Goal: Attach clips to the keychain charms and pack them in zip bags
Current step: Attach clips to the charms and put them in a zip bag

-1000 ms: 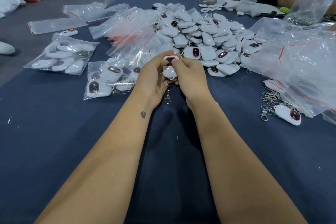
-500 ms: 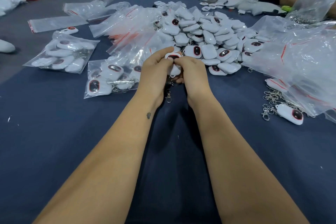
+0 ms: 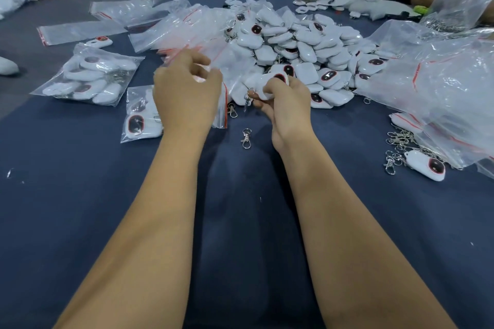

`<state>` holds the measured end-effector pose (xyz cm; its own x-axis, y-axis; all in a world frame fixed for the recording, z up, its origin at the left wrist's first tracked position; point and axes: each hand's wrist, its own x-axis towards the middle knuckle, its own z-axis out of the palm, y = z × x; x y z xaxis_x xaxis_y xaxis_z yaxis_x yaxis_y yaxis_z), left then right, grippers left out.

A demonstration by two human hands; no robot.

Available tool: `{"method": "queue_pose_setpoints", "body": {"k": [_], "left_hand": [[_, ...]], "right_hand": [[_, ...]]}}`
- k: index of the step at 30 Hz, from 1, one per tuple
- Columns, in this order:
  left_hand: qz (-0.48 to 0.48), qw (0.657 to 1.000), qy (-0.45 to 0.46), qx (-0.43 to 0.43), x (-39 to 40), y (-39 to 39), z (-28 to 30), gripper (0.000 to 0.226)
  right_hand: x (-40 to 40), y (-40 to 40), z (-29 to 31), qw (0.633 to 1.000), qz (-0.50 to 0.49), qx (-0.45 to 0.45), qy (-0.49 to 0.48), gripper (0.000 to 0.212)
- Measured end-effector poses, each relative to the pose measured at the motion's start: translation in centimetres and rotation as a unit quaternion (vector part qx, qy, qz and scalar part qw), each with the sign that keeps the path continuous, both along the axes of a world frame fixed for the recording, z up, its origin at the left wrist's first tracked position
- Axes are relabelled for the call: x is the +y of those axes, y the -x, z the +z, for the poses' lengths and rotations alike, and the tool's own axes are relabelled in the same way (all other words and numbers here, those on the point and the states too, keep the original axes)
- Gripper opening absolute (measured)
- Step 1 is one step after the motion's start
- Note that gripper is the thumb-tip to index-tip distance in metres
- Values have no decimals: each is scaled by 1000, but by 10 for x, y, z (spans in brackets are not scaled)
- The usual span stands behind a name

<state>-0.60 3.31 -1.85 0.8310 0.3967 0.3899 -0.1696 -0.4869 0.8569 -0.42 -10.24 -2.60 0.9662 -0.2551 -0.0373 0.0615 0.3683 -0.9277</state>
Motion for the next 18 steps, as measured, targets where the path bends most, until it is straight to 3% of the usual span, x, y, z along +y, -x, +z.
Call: {"method": "queue_pose_setpoints", "body": {"k": [3,6,11,14,18], "left_hand": [[29,971,-218,93,-6,-1,-8,39],[32,961,-250,113,-7,-3,-12,33],[-25,998,-31,45,-9,3,-5,31],[-63,997,38,9,-12,4,-2,29],[-83,988,126,-37,-13,7,1,30]], "right_hand": [[2,1,1,999,25,-17,-30,18],[6,3,3,996,49,-39,-60,22],[9,6,3,983,118,-68,-127,19],[11,6,2,975,144,-74,-151,15],[14,5,0,982,149,-54,-100,15]]}}
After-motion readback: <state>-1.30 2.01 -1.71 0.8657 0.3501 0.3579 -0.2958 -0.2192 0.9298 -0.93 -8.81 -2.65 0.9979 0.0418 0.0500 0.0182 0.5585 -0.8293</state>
